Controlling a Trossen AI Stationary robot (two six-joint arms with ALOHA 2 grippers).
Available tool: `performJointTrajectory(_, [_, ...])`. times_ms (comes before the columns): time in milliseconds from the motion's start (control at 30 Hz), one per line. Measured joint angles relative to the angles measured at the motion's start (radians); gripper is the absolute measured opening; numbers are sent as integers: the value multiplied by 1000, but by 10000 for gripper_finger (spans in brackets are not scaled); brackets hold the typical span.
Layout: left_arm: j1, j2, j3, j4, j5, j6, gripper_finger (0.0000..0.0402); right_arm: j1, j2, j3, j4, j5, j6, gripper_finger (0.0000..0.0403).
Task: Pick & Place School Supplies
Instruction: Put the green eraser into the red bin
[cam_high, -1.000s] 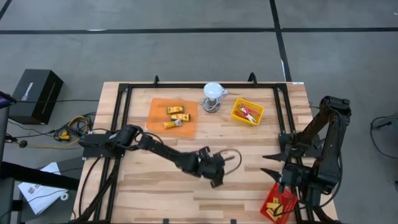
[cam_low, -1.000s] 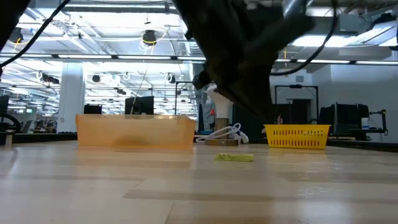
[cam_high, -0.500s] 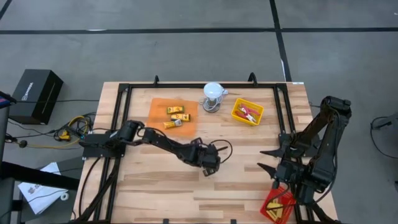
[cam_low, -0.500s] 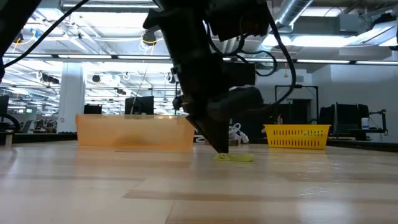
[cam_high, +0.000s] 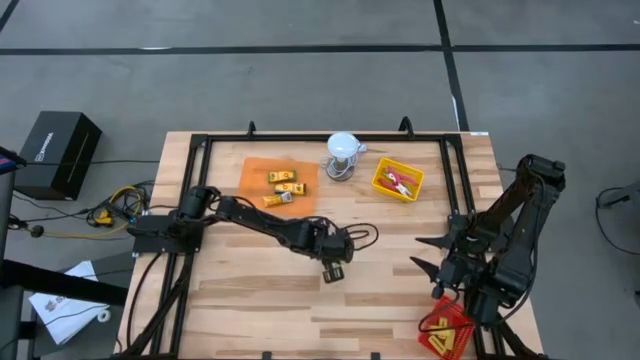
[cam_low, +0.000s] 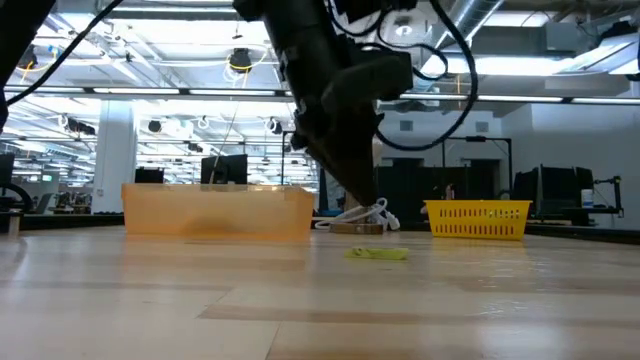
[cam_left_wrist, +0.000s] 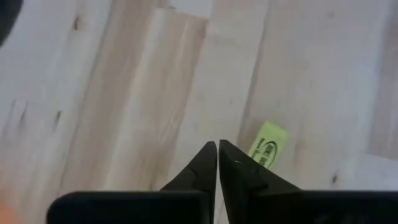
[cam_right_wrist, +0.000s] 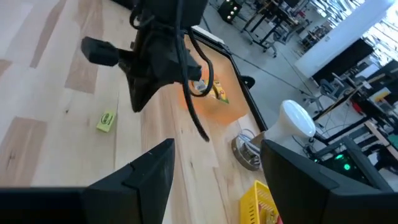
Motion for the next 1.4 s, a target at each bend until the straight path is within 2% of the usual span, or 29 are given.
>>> performJointTrajectory(133, [-18,8,1,19,83,4,2,-15,0,0,17,5,9,228])
performJointTrajectory(333, [-31,11,0,19,73,49,1,-32,0,0,72,7,8,228])
performJointTrajectory(567, [19,11,0,23,73,129,0,-38,0,0,139,7,8,228])
performJointTrajectory(667, [39,11,-3,31,113,158,0,-38,0,0,158,7,8,228])
performJointTrajectory(867, [56,10,-132,159,231,162,0,-40,0,0,174,7,8,228])
performJointTrajectory(1000, [55,2,-203,240,232,141,0,-52,0,0,179,6,8,228])
performJointTrajectory(1400, [55,-54,-214,317,174,209,0,-103,0,0,189,-3,-28,228])
